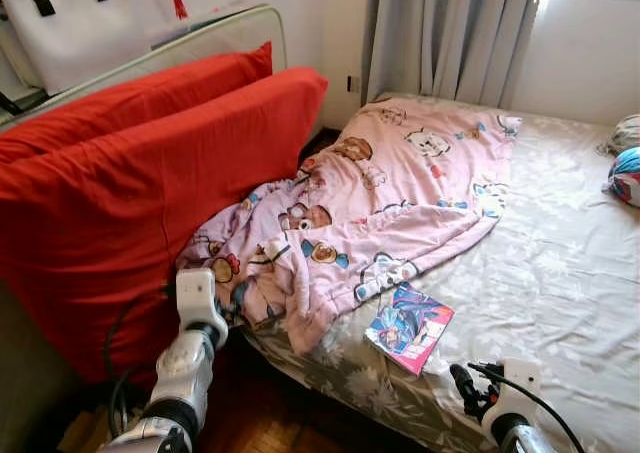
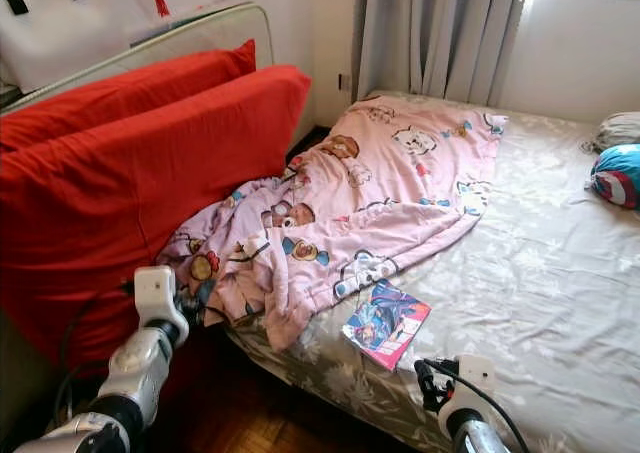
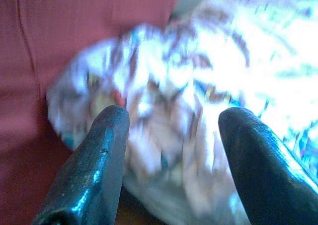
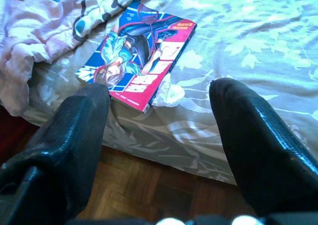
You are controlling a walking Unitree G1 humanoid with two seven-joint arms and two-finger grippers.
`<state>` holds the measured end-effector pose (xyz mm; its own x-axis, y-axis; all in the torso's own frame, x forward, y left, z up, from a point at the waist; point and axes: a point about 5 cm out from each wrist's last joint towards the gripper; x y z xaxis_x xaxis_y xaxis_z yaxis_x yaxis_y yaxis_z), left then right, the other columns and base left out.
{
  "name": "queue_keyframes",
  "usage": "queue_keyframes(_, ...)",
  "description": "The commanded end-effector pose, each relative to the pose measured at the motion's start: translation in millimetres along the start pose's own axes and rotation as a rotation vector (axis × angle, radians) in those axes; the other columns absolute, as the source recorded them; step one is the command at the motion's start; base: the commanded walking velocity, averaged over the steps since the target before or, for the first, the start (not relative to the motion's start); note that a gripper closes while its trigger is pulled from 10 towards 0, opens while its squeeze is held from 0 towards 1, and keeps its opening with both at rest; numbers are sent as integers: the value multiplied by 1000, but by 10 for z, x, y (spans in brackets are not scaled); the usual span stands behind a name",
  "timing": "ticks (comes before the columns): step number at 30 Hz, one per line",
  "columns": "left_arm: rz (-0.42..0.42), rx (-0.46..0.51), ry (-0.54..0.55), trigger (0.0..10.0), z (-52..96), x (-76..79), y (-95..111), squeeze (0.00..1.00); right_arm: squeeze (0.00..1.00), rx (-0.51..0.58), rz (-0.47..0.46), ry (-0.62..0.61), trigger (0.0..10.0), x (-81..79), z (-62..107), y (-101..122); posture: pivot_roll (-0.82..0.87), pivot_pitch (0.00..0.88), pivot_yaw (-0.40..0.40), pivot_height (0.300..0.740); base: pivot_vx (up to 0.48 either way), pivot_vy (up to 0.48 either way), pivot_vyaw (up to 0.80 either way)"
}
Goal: Clean up the room
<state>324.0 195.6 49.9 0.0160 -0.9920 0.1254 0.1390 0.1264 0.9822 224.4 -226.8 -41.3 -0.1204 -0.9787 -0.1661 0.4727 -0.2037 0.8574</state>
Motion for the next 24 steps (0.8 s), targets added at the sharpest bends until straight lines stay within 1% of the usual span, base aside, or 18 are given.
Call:
queue_keyframes(1, -4, 3, -4, 10000, 27, 6, -32, 0, 0, 27, -14, -9, 10000, 18, -2, 35, -2, 0, 34, 740, 0, 0, 0)
queue_keyframes(5, -3, 61, -20, 10000, 39, 60, 4, 0, 0, 34, -18, -12, 10000, 23, 3, 34, -1, 0, 36, 740, 0, 0, 0)
queue_keyframes(13, -2, 77, -29, 10000, 68, 95, -16, 0, 0, 54, -26, -2, 10000, 18, 9, 42, -4, 0, 37, 740, 0, 0, 0)
queue_keyframes(19, -13, 82, -39, 10000, 68, 109, -13, 0, 0, 43, -12, -6, 10000, 23, 13, 29, -7, 0, 40, 740, 0, 0, 0)
queue_keyframes(24, -32, 95, -49, 10000, 78, 107, -1, 0, 0, 63, 12, -7, 10000, 28, 20, 47, -11, 0, 41, 740, 0, 0, 0)
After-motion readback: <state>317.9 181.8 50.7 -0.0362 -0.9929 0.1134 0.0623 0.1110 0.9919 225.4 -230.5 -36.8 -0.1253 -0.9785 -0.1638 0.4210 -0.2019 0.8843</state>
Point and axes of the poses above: a point about 5 cm out from each wrist's last joint towards the gripper, its own z axis pointing back from the gripper into the wrist, its own y axis along the axis of the wrist's last joint, x = y × z, and after that the axes turned 2 degrees about z, right-handed
